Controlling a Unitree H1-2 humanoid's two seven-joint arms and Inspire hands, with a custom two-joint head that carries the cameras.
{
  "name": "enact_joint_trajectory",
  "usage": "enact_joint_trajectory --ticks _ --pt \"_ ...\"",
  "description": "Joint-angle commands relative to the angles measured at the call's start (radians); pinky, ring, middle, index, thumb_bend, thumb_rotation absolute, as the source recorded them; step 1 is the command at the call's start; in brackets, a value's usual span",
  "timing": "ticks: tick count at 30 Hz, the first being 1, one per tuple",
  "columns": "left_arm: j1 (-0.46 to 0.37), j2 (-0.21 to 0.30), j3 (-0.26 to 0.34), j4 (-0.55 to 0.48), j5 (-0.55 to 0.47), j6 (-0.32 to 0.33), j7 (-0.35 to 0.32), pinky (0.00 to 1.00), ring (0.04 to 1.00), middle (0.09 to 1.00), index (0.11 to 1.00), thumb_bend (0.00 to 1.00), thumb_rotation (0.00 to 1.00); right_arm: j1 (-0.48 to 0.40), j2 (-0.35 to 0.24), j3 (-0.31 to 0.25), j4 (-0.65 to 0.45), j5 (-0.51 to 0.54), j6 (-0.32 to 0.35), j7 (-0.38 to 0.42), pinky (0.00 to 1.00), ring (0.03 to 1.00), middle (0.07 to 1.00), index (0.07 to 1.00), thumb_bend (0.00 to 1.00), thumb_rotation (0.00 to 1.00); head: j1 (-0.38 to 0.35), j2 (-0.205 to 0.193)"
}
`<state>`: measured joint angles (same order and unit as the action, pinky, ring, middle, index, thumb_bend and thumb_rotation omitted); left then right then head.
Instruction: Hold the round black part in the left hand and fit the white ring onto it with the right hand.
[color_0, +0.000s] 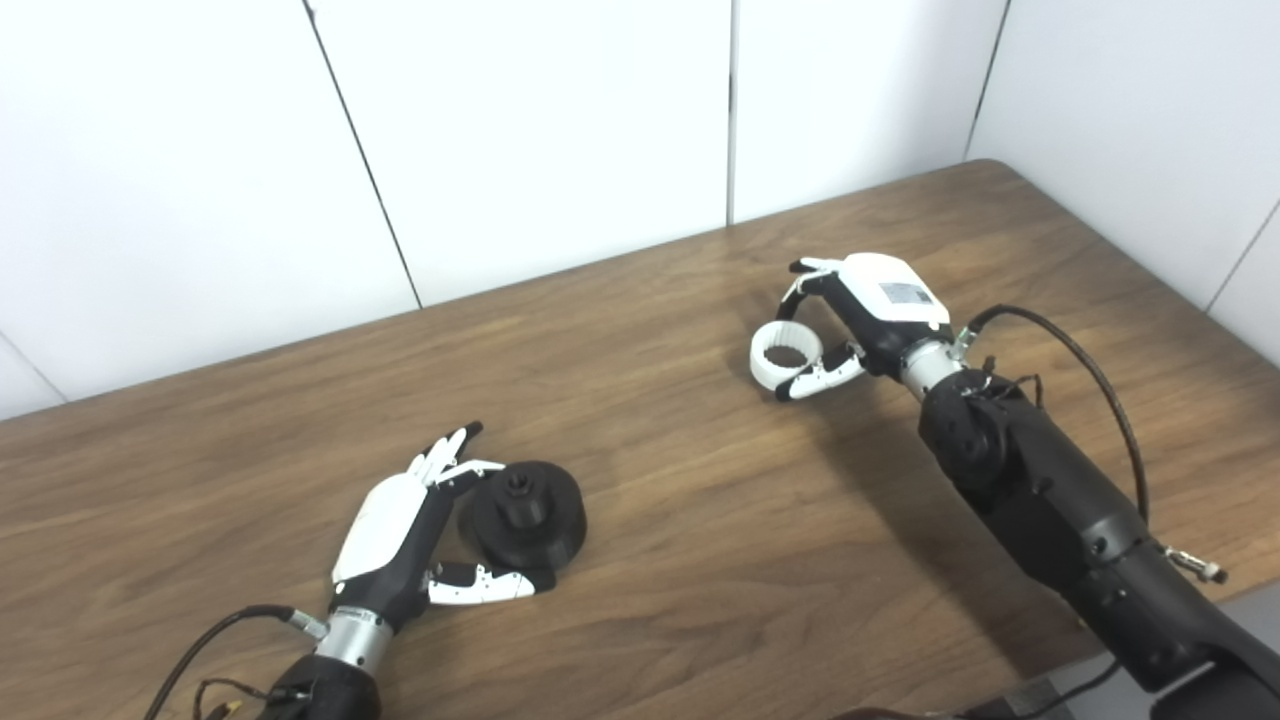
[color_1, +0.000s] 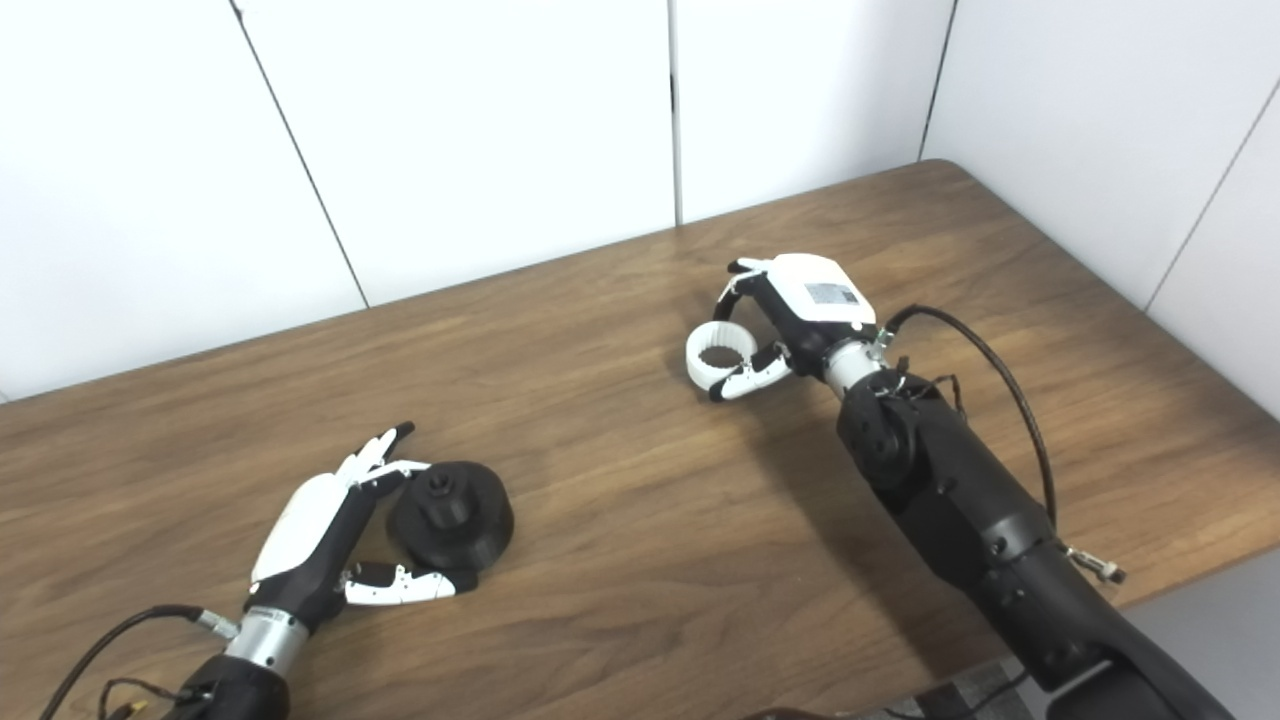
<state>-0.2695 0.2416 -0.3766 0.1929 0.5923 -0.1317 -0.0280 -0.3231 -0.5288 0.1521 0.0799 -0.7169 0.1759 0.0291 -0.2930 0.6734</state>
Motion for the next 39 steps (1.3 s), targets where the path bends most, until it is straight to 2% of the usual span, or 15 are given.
enact_joint_trajectory --ticks 1,9,13,17,22,27,33,39 --pt "0.013 0.046 0.009 0.003 0.032 0.038 -0.029 1.00 1.000 1.000 0.674 0.96 0.37 -0.027 -0.006 -0.026 -0.031 0.012 -0.041 -0.042 0.80 0.885 0.877 0.583 0.77 0.24 0.001 0.002" --pt "0.009 0.042 0.002 0.009 0.052 0.038 -0.020 1.00 1.000 1.000 0.674 0.96 0.37 -0.031 -0.006 -0.048 -0.166 0.027 -0.003 0.013 0.85 0.916 0.894 0.587 0.78 0.23 -0.003 0.002" --pt "0.007 0.039 -0.002 0.012 0.058 0.036 -0.015 1.00 1.000 1.000 0.673 0.95 0.38 -0.050 -0.009 -0.055 -0.231 0.016 -0.001 0.032 0.81 0.908 0.889 0.583 0.79 0.21 0.000 0.002" --pt "0.006 0.036 -0.004 0.013 0.056 0.037 -0.017 1.00 1.000 1.000 0.672 0.95 0.38 -0.069 -0.009 -0.057 -0.276 -0.008 0.016 0.063 0.80 0.904 0.890 0.583 0.79 0.25 0.003 0.003" --pt "0.007 0.032 -0.004 0.008 0.053 0.045 -0.022 1.00 1.000 1.000 0.672 0.95 0.38 -0.071 -0.004 -0.059 -0.299 -0.016 0.014 0.082 0.78 0.898 0.885 0.585 0.78 0.25 0.015 0.005" --pt "0.008 0.028 -0.004 0.003 0.056 0.045 -0.014 1.00 1.000 1.000 0.668 0.96 0.38 -0.053 0.002 -0.058 -0.308 -0.002 -0.011 0.086 0.75 0.889 0.883 0.575 0.80 0.23 0.049 0.015" --pt "0.007 0.023 -0.006 -0.017 0.052 0.071 -0.033 1.00 1.000 1.000 0.670 0.95 0.36 -0.027 0.031 -0.041 -0.354 0.002 -0.007 0.103 0.78 0.899 0.887 0.582 0.80 0.22 0.091 0.026" --pt "0.003 0.013 -0.014 -0.026 0.061 0.090 -0.038 1.00 1.000 1.000 0.668 0.96 0.36 -0.017 0.063 -0.032 -0.382 0.019 -0.033 0.112 0.78 0.905 0.884 0.581 0.80 0.22 0.150 0.039"
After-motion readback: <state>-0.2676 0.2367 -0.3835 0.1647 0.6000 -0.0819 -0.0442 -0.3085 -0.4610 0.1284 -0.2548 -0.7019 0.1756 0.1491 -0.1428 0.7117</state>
